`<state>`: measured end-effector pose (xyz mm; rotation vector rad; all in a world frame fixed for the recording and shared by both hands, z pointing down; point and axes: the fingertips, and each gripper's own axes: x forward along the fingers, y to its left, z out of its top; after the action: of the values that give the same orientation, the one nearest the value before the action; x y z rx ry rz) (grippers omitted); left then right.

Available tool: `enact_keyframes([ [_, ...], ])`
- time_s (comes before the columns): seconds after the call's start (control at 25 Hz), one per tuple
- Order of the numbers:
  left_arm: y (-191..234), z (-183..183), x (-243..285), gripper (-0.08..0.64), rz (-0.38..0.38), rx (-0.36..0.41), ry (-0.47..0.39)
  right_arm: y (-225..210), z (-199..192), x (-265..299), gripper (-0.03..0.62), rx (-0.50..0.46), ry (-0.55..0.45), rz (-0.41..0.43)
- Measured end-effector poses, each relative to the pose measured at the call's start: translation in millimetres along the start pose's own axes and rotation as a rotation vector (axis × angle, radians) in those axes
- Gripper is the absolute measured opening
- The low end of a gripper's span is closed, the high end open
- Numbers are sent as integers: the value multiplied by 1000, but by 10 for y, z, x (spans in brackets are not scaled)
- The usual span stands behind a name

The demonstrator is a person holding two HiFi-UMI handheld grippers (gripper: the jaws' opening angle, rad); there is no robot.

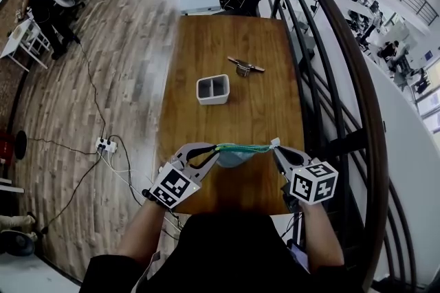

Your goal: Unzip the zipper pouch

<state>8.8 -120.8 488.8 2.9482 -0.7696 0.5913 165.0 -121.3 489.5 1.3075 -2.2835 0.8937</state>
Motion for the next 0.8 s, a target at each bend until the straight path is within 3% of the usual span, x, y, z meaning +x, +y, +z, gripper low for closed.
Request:
enact_keyframes([
  [0.32,142,-95,117,61,26,-46,25,-18,101,87,2,-30,-26,-33],
  [0.6,166,-199,6,86,29,-62,35,-18,30,179,61,-21,-16,-49],
  [0.8,171,-284,-120,86,44,-86,22,60,15,156,61,-26,-32,-41],
])
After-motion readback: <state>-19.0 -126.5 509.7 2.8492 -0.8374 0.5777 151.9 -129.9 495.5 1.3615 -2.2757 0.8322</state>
